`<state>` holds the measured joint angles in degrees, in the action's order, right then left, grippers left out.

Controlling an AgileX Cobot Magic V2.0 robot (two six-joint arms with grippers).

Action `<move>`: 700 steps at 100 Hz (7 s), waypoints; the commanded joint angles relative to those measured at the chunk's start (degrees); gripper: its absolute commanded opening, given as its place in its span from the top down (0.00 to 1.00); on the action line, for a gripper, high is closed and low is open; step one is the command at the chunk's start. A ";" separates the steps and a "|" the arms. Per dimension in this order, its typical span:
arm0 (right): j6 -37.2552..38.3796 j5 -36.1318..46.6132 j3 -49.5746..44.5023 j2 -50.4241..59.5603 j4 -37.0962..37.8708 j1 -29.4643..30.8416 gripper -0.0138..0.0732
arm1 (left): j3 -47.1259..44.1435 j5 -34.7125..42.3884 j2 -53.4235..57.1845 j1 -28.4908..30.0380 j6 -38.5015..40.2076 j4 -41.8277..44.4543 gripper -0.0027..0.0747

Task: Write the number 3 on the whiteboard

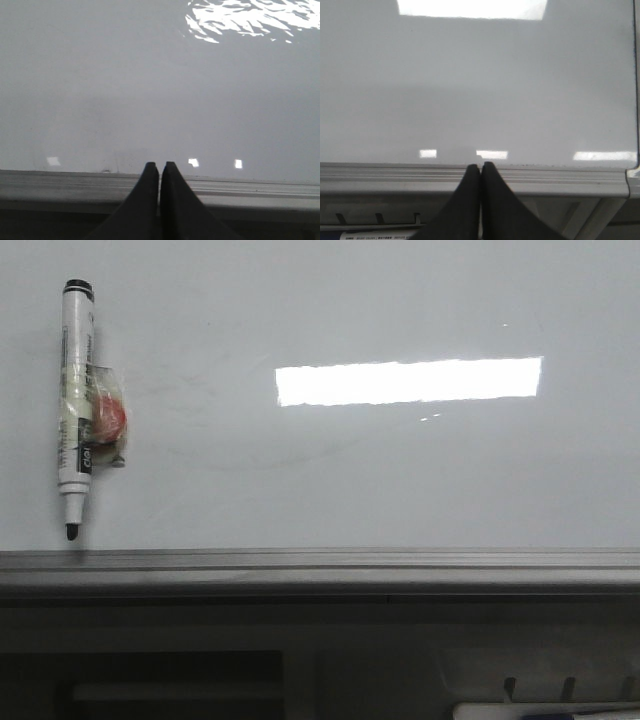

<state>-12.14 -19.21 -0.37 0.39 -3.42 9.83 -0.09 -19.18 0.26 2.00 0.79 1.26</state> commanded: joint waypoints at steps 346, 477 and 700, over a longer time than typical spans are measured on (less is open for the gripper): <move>-0.13 2.67 14.92 -14.15 -12.63 0.01 0.89 | 14.52 31.53 -23.24 -17.85 -0.79 -2.39 0.44; -0.13 1.93 14.92 -14.15 -15.10 -2.08 0.89 | 14.52 49.18 -63.59 -48.72 1.29 -21.78 0.70; -16.49 -2.49 46.90 -64.94 -13.50 -66.82 0.91 | 14.52 48.97 -60.07 -48.72 0.67 36.18 0.99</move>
<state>-28.26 -22.26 44.65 -65.20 -16.33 -56.94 13.05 25.95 -60.70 -46.50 1.17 39.33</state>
